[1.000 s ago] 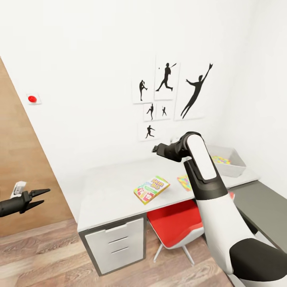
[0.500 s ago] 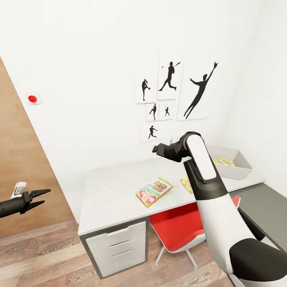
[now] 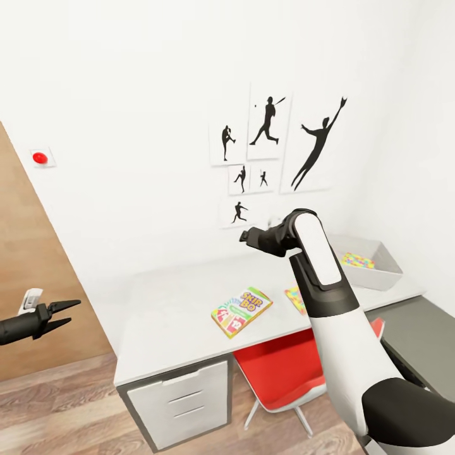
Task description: Put all the toys in the child's room - the three board games (two on the bed and one on the table), the two jigsaw puzzles on the table, and the tennis ball on the table - inside the toy box on the table in the child's room.
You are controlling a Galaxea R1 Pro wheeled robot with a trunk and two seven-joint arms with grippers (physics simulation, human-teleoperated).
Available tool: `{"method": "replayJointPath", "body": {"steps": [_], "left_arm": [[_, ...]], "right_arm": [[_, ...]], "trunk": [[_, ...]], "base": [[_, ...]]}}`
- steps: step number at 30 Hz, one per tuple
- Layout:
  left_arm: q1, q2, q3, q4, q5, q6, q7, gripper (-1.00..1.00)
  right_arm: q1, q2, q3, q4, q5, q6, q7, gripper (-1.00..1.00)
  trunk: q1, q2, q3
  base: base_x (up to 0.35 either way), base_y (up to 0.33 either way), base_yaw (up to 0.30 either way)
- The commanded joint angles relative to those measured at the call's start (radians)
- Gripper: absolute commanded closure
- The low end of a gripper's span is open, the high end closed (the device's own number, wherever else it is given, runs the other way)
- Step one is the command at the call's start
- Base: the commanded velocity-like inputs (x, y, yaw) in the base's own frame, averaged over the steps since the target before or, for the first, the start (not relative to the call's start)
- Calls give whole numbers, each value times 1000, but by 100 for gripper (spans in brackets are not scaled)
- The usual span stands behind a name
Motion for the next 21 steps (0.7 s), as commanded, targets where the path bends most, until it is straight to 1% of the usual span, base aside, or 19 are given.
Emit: {"method": "replayJointPath", "body": {"steps": [1,5,8,12,17,21], "left_arm": [[-1,0,-5,0,6,6,-1,-100],[-1,0,-5,0,7,6,-1,-100],[-1,0,-5,0,7,6,-2,-100],[-1,1,-3,0,8,6,-2,-100],[-2,4,4,-5,10,14,-6,-100],[-9,5,16,-10,11,41,-5,-100]], "right_arm": [[-1,0,0,0,-8,9,-10,-100],[-1,2,0,0,-9,9,-10,-100],[-1,3,0,1,-9,9,-10,-100],[-1,3,7,1,-9,9,-10,-100],[-1,4,31,2,-8,8,-10,-100],[-1,4,44,2,-8,8,-10,-100]], "trunk": [[1,-2,-2],[1,-2,-2],[1,-2,-2],[1,-2,-2],[1,-2,-2],[1,-2,-2]], "base": [[122,-203,46],[142,-198,65],[84,-104,78],[31,-39,39],[11,-13,13],[3,-4,4]]}}
